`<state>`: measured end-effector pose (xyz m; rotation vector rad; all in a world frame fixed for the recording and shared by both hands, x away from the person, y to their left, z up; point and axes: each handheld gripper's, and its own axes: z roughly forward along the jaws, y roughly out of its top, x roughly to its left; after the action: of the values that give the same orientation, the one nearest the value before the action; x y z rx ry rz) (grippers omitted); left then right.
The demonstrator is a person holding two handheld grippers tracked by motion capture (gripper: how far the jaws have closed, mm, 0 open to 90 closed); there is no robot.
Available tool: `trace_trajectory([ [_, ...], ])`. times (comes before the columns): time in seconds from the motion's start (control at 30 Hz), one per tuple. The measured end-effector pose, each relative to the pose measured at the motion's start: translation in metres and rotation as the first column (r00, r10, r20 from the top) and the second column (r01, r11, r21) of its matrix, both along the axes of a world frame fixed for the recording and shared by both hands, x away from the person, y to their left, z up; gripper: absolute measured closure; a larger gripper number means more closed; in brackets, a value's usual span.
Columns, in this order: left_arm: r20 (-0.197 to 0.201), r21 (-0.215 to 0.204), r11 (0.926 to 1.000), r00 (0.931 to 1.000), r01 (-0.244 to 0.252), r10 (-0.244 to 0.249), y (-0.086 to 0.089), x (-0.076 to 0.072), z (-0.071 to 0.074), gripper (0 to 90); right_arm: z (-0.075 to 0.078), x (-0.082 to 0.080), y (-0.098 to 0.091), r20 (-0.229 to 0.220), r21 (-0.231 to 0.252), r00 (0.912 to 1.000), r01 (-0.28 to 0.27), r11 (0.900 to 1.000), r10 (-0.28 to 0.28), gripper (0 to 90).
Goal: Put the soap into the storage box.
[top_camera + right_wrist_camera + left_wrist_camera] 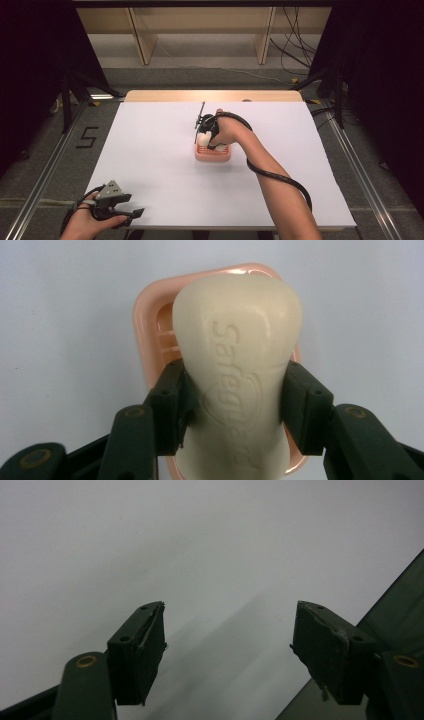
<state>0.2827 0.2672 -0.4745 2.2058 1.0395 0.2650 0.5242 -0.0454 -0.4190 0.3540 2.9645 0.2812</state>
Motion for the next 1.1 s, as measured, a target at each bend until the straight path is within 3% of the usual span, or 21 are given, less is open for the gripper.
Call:
trace_trajectory([
  [0.2, -0.001, -0.006, 1.0000, 1.0000, 0.005, -0.005, 0.000, 0.000, 0.000, 28.6, -0.002, -0.001, 0.000, -0.011, -0.013, 0.9995, 0.030, 0.9995, -0.030, 50.6],
  [0.37, -0.001, -0.001, 1.0000, 1.0000, 0.001, -0.001, 0.000, 0.000, 0.000, 28.6, -0.005, 0.001, -0.001, -0.006, -0.002, 1.0000, 0.008, 1.0000, -0.008, 50.6],
  [0.43, -0.001, -0.004, 1.0000, 1.0000, 0.002, -0.002, 0.000, 0.000, 0.000, 28.6, -0.007, 0.000, -0.001, -0.014, 0.017, 0.9993, 0.036, 0.9992, -0.036, 50.6],
  [0.47, -0.001, -0.004, 1.0000, 1.0000, 0.002, -0.002, 0.000, 0.000, 0.000, 28.6, -0.007, -0.001, -0.001, -0.013, 0.002, 0.9988, 0.047, 0.9989, -0.047, 50.6],
  [0.5, -0.006, -0.004, 0.9998, 0.9998, 0.017, -0.017, 0.001, 0.000, 0.001, 28.6, -0.007, 0.002, -0.002, 0.004, -0.005, 0.9999, 0.013, 0.9999, -0.013, 50.6],
  [0.87, -0.015, -0.022, 0.9998, 0.9999, 0.002, -0.002, 0.000, -0.001, 0.000, 28.6, -0.011, 0.001, -0.001, -0.028, -0.013, 0.9989, 0.039, 0.9992, -0.039, 50.5],
  [1.1, -0.015, -0.022, 0.9998, 0.9999, 0.001, -0.001, 0.000, -0.001, 0.000, 28.6, -0.013, 0.003, -0.002, -0.023, -0.012, 0.9993, 0.028, 0.9995, -0.029, 50.5],
])
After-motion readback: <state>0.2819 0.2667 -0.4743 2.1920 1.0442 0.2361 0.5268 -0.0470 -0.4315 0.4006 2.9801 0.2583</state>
